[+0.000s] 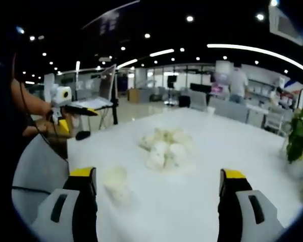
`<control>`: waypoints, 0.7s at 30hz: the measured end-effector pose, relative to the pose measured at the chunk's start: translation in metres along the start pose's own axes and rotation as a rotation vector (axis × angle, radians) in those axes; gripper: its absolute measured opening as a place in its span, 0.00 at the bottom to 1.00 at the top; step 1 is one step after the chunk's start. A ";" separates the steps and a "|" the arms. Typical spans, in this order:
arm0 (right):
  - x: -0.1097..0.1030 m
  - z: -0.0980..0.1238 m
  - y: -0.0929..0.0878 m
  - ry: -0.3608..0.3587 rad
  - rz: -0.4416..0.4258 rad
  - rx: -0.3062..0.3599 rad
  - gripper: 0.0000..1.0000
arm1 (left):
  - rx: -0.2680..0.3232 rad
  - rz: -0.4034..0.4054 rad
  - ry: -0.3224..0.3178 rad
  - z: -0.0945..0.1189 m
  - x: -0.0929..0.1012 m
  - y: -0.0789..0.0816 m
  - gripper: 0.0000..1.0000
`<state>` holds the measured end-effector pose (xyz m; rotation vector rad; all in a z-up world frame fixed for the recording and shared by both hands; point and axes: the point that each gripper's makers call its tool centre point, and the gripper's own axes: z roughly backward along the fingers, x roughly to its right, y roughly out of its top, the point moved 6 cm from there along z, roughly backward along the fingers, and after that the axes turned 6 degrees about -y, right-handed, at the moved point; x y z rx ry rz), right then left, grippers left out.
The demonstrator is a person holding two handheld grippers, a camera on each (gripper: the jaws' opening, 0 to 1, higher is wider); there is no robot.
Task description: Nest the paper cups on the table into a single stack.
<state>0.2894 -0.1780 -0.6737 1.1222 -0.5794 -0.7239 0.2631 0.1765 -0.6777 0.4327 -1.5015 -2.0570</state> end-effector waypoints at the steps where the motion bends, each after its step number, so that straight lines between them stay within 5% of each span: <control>1: 0.000 0.000 0.000 -0.001 -0.001 -0.002 1.00 | -0.003 0.000 0.000 -0.001 0.000 0.000 0.99; 21: 0.018 -0.019 -0.027 -0.045 -0.052 0.022 0.99 | -0.023 -0.027 0.024 -0.011 -0.001 0.000 0.99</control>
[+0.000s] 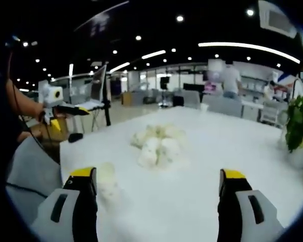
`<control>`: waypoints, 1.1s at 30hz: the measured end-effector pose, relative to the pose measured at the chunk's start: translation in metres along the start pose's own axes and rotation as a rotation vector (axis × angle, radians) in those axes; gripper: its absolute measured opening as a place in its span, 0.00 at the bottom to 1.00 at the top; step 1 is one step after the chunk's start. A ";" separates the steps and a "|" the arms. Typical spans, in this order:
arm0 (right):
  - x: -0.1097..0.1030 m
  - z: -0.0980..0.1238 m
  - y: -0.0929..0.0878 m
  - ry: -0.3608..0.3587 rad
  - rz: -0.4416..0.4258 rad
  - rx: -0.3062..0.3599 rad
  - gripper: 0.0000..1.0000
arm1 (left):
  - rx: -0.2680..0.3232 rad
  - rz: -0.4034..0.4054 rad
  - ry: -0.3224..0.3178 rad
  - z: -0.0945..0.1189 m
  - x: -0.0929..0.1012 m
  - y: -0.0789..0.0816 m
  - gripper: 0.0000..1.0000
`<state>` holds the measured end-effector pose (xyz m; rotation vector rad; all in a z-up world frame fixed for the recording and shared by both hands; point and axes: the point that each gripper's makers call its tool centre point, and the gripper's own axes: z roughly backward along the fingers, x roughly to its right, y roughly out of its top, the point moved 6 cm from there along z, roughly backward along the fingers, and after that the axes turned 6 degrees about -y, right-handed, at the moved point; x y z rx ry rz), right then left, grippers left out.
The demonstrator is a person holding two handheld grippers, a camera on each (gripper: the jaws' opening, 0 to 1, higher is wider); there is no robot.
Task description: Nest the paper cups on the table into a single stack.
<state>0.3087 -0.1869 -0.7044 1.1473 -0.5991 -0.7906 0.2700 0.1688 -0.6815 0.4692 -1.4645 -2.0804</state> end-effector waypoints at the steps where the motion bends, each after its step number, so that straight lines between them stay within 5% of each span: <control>1: 0.000 -0.001 0.000 0.001 0.000 -0.001 0.99 | -0.001 0.004 0.000 -0.001 0.000 0.000 0.99; 33: 0.017 -0.061 -0.012 0.010 -0.010 0.013 0.98 | -0.015 0.028 0.029 -0.003 0.000 -0.010 0.99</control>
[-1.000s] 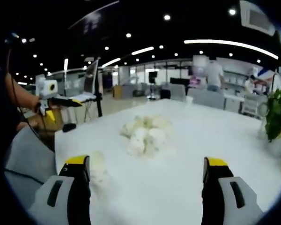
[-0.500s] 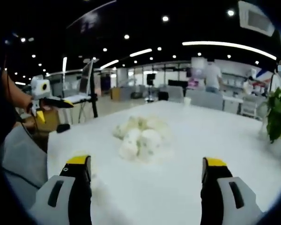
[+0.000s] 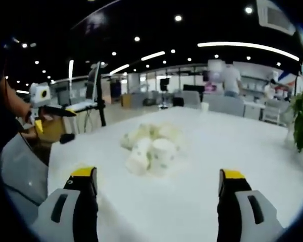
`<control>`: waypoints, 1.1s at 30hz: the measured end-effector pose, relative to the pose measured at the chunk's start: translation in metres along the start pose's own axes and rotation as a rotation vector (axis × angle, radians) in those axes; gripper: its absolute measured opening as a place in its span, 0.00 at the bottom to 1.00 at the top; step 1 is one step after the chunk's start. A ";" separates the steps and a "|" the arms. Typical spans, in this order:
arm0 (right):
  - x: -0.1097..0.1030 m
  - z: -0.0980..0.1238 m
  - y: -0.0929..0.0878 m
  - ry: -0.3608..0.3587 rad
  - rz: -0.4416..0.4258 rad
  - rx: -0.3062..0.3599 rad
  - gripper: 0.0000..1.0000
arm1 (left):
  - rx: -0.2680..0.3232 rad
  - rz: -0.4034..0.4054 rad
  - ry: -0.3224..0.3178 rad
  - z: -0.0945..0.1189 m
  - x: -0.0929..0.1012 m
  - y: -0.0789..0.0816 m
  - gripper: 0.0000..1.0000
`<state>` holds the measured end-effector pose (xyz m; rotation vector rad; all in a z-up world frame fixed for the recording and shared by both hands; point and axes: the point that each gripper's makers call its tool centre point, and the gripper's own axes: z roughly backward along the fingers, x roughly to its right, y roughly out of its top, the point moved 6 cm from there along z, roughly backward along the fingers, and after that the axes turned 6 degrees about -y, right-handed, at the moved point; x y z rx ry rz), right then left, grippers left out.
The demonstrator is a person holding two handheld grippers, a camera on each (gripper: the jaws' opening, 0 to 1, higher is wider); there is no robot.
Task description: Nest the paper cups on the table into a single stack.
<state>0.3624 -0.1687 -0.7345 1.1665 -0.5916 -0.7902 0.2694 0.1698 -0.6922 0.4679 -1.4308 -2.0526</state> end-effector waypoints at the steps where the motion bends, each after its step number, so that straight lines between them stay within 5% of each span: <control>1: -0.001 -0.001 0.000 0.001 0.003 -0.001 0.98 | 0.000 0.001 0.000 0.000 0.000 0.000 0.99; 33: 0.002 -0.082 -0.027 0.032 0.013 -0.041 0.74 | -0.029 0.011 -0.003 0.001 0.008 -0.011 0.99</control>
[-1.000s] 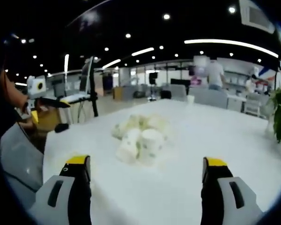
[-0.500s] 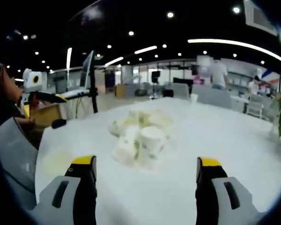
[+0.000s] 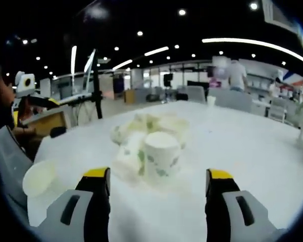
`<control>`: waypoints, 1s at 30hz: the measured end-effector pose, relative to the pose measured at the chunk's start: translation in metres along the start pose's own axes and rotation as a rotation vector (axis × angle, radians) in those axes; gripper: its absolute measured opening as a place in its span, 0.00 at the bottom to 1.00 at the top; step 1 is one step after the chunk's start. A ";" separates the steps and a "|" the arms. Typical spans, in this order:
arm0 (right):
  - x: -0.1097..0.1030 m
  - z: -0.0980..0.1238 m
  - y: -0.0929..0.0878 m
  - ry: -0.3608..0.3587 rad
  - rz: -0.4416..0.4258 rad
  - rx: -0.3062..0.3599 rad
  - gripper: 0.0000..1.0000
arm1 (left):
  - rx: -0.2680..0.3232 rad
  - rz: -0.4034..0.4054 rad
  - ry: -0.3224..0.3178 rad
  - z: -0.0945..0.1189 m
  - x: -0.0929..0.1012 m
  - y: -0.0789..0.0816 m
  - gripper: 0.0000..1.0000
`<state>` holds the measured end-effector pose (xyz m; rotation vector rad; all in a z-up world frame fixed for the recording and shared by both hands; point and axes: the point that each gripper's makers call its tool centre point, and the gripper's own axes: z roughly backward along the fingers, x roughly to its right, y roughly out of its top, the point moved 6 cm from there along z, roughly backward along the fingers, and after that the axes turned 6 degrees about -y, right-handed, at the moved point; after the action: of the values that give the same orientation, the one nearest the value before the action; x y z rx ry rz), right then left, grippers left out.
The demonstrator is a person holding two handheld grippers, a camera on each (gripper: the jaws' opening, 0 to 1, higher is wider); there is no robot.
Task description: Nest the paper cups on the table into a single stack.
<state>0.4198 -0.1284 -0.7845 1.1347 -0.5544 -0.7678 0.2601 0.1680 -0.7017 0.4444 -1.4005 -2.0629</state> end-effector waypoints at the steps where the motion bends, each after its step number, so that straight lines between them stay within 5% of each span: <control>1: 0.001 -0.003 0.000 -0.001 -0.003 0.002 0.73 | -0.002 0.000 0.001 0.000 0.001 0.000 0.99; 14: 0.009 -0.029 -0.006 -0.027 -0.021 -0.029 0.56 | -0.007 0.004 0.008 0.007 0.000 -0.001 0.99; 30: 0.000 -0.053 -0.001 0.005 -0.016 -0.016 0.45 | -0.001 0.006 0.010 0.008 -0.009 0.003 0.99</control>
<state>0.4589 -0.0977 -0.8031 1.1272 -0.5344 -0.7818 0.2628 0.1791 -0.6965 0.4493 -1.3929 -2.0543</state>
